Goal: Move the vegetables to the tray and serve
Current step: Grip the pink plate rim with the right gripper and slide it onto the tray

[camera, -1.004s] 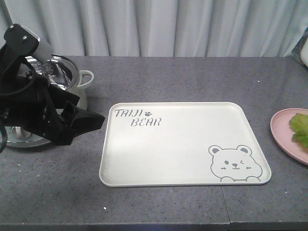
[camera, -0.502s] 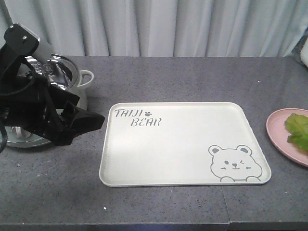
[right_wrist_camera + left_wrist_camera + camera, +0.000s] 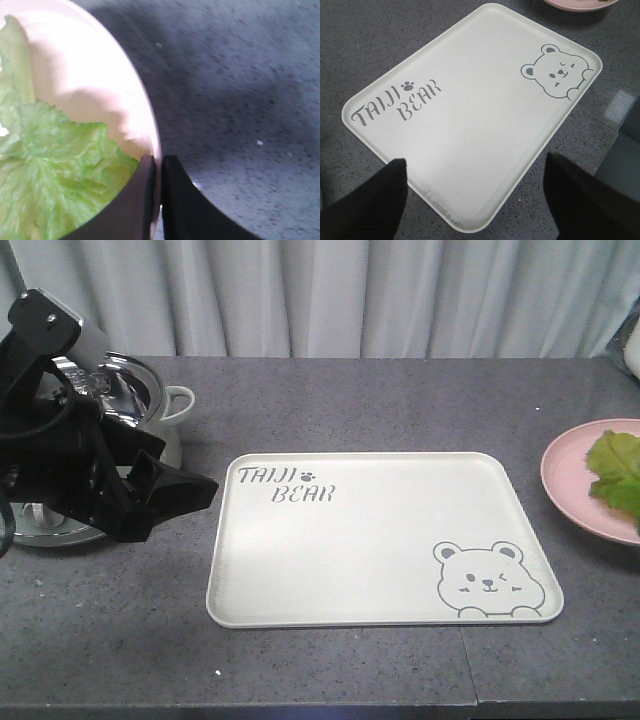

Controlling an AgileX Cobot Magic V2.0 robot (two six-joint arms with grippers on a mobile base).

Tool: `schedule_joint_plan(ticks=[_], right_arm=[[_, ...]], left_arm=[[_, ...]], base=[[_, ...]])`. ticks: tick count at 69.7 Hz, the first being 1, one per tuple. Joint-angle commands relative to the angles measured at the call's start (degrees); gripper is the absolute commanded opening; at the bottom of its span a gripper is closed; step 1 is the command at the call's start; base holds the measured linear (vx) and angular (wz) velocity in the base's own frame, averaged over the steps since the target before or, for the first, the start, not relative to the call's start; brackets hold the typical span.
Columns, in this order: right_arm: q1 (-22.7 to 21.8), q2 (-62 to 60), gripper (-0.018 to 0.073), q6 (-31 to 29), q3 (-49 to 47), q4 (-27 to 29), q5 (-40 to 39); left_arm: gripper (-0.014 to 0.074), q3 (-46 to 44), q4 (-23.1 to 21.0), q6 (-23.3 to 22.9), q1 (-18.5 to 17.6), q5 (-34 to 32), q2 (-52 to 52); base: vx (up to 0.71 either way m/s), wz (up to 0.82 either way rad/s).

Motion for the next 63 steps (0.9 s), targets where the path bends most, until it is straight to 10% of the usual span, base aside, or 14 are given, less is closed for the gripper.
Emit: schedule_joint_plan(ticks=[1,63], right_arm=[[-0.1,-4.3,-0.0006,-2.8,-1.9,6.3,0.1],[37.1,-4.3,-0.0004,-1.2,-1.7,9.0,-3.1]], left_arm=[[0.0533,-1.7,-2.1,-0.4,-0.1,-2.2,-1.4],[0.0533,-1.7,-2.1,-0.4,-0.1,-2.2,-1.4]], base=[[0.00,0.00],[0.00,0.00]])
